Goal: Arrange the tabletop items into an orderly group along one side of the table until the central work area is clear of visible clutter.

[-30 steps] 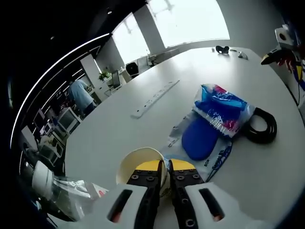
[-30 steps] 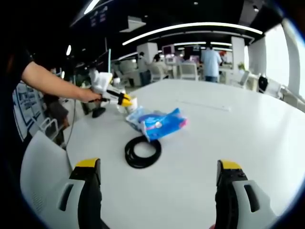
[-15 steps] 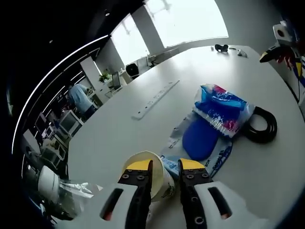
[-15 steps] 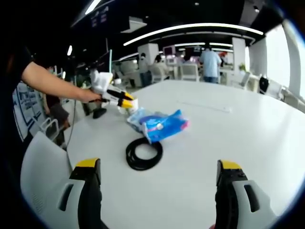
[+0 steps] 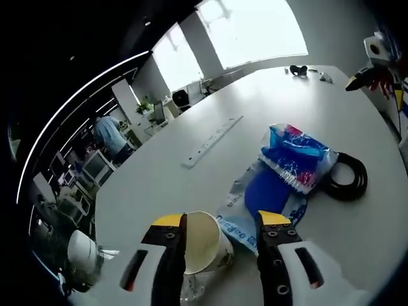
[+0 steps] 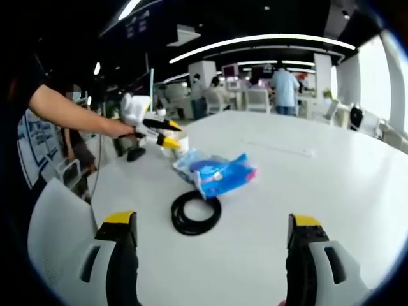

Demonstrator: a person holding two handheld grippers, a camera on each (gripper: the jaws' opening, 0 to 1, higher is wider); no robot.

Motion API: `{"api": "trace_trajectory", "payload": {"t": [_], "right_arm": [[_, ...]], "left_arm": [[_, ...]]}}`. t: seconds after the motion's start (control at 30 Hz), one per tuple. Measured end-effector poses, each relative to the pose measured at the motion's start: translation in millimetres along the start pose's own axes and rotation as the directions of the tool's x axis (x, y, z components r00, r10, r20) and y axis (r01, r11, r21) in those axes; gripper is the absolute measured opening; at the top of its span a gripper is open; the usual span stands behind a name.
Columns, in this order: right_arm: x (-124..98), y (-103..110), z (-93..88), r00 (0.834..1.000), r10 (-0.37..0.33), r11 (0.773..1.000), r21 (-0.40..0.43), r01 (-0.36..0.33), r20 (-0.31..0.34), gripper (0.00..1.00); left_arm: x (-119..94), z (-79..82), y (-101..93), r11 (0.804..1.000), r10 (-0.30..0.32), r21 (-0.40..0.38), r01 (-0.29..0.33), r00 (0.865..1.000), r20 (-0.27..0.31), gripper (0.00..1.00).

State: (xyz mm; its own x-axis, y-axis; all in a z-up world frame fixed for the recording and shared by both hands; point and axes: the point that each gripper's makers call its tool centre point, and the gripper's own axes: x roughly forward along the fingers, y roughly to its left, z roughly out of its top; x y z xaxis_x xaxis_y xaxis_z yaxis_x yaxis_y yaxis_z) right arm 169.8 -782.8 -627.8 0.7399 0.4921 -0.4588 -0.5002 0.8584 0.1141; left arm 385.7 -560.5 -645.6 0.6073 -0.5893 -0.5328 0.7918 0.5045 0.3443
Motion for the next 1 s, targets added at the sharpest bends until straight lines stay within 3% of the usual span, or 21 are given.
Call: {"api": "trace_trajectory", "payload": {"t": [0.53, 0.8, 1.0], "right_arm": [[10.8, -5.3, 12.0, 1.0, 0.015, 0.999, -0.045, -0.015, 0.0, 0.93], [16.3, -4.6, 16.5, 1.0, 0.029, 0.998, -0.055, -0.029, -0.007, 0.92], [18.7, -7.4, 20.2, 1.0, 0.03, 0.997, -0.071, -0.03, -0.008, 0.89]], "left_arm": [[-9.7, 19.7, -26.6, 0.998, -0.053, -0.035, 0.055, 0.997, 0.054, 0.53], [-11.3, 20.9, -47.1, 0.99, -0.111, -0.086, 0.116, 0.992, 0.056, 0.75], [-13.0, 22.1, -68.7, 0.979, -0.176, -0.091, 0.183, 0.981, 0.077, 0.82]]}}
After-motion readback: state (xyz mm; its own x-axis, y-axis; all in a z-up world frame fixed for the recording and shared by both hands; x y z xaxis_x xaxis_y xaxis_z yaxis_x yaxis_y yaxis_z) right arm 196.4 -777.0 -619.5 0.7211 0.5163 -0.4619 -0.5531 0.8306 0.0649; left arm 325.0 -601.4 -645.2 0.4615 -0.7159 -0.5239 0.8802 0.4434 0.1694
